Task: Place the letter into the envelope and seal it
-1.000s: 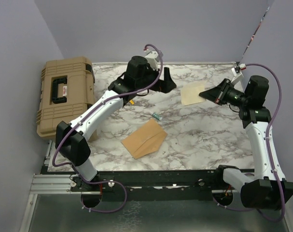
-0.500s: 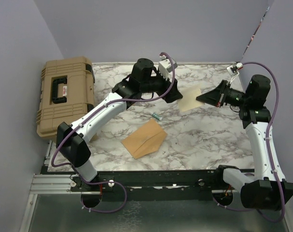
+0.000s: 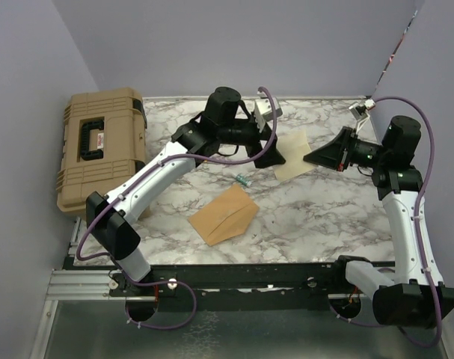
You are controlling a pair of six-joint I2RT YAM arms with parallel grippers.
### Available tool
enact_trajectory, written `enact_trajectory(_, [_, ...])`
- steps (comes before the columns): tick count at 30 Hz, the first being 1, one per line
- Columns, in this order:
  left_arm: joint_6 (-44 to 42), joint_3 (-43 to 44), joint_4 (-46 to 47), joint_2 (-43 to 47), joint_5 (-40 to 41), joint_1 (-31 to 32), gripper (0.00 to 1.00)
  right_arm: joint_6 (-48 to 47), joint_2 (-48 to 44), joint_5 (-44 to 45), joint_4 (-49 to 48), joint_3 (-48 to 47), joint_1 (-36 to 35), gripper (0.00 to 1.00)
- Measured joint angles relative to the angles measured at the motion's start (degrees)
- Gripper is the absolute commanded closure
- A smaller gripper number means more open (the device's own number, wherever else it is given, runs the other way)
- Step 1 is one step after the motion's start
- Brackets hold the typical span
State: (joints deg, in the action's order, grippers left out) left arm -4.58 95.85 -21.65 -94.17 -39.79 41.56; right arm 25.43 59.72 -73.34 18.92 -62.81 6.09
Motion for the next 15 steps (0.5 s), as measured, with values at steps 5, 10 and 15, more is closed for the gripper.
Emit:
enact_trajectory(5, [-0.28, 1.22, -0.46, -0.02, -2.21, 2.82, 0.34, -1.92, -0.5, -0.74, 1.73, -0.17, -0.42, 1.0])
enact_trajectory(10, [-1.14, 1.22, -1.6, -0.11, -5.79, 3.89, 0.49, -3.5, -0.63, -0.98, 3.41, -1.11, -0.52, 1.0])
enact_trajectory(15, [-1.79, 1.2, -2.97, -0.11, -7.82, 3.63, 0.56, -4.72, -0.96, -1.38, 4.44, -1.29, -0.52, 1.0])
